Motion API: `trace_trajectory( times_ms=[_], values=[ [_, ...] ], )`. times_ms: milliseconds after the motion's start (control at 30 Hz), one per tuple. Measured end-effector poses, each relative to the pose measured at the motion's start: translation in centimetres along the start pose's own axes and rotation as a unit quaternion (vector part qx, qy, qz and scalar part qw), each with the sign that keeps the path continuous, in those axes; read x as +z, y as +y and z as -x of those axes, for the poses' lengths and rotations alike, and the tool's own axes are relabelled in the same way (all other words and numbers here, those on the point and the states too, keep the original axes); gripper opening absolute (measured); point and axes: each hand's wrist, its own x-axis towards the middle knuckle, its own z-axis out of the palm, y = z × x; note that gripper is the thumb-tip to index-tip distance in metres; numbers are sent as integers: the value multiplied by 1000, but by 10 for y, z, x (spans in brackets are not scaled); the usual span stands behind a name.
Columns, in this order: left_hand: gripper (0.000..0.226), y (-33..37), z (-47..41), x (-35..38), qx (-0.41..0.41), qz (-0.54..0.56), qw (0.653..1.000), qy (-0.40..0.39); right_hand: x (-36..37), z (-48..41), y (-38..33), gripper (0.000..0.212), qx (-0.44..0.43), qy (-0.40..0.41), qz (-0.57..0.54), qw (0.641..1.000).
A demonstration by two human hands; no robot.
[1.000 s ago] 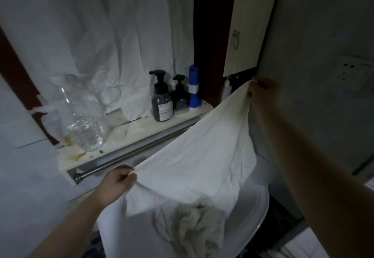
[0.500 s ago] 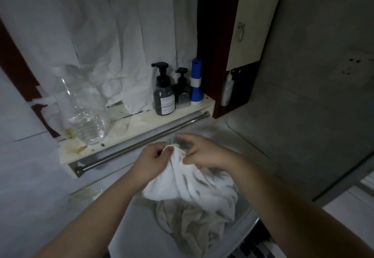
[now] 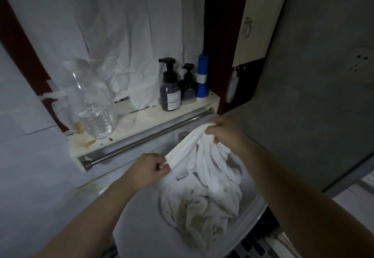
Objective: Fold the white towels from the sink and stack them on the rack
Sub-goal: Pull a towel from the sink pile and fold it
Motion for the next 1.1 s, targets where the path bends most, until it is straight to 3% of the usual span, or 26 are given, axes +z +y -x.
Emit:
trace_trajectory(
  times_ms=[67,133,233,367,500,700,800,1000,1100],
  values=[
    [29,-5,3,-5,11,22,999,35,-6,-5,0,9,21,36,-14,999],
    [17,-2,4,-9,15,81,987,135,-8,-7,2,15,39,61,-28,997],
    [18,8,-4,-11,-52,176,946,269,-5,-6,9,14,26,70,-48,996],
    [25,22,-18,-11,-162,422,856,252,-3,-6,12,18,23,91,-89,992],
    [14,45,-31,-12,-195,525,794,237,-4,-1,10,15,20,132,-81,988],
    [9,91,-49,-7,-108,507,833,194,0,23,-3,14,-68,117,-63,989],
    [15,108,-52,-1,-85,503,846,154,6,34,-7,15,-136,101,24,985],
    [22,122,-54,4,-102,528,837,100,3,53,7,16,-190,166,142,957],
    [20,128,-53,2,-118,553,818,101,2,54,9,13,-220,203,126,946]
  ],
)
